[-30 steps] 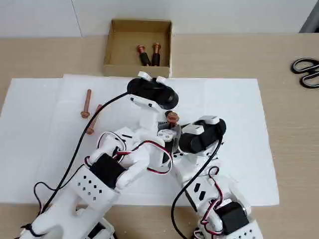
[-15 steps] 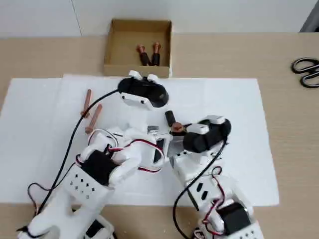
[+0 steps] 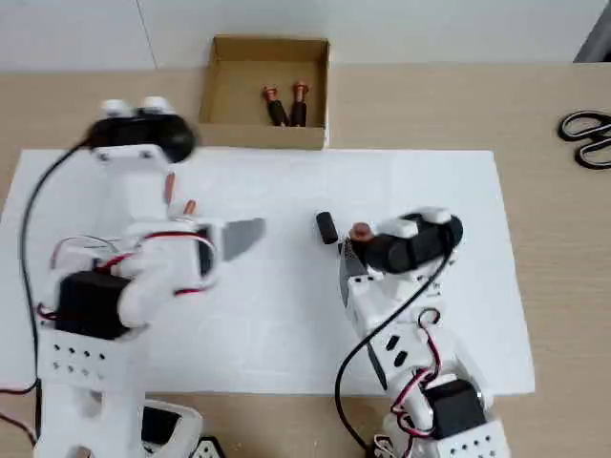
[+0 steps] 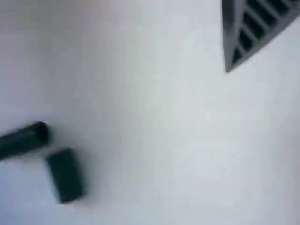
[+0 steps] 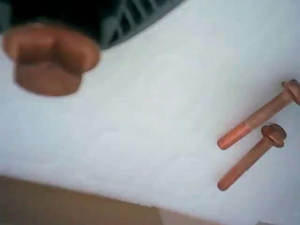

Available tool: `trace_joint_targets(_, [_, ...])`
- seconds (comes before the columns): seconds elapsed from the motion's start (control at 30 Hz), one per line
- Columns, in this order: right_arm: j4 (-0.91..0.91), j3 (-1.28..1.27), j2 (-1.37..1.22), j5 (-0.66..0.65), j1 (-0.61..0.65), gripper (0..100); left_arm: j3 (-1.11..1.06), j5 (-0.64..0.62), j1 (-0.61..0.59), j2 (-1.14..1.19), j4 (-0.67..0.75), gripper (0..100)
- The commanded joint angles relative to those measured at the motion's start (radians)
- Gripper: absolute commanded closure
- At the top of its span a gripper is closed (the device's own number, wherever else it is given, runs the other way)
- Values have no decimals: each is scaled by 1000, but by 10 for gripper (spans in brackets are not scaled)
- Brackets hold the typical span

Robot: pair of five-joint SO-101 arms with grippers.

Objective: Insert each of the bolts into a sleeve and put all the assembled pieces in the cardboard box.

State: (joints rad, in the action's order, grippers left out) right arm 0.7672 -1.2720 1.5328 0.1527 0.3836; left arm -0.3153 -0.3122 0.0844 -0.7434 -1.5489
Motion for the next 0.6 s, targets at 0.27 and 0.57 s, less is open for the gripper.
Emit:
trace_joint_targets(0.27, [-74,839,-970,-123,-18,995,-30,8,-199,-8,2,671])
trace_joint_targets(0.57, [-470,1313,-1649,-123,-19,995,-31,9,-327,-9,-80,671])
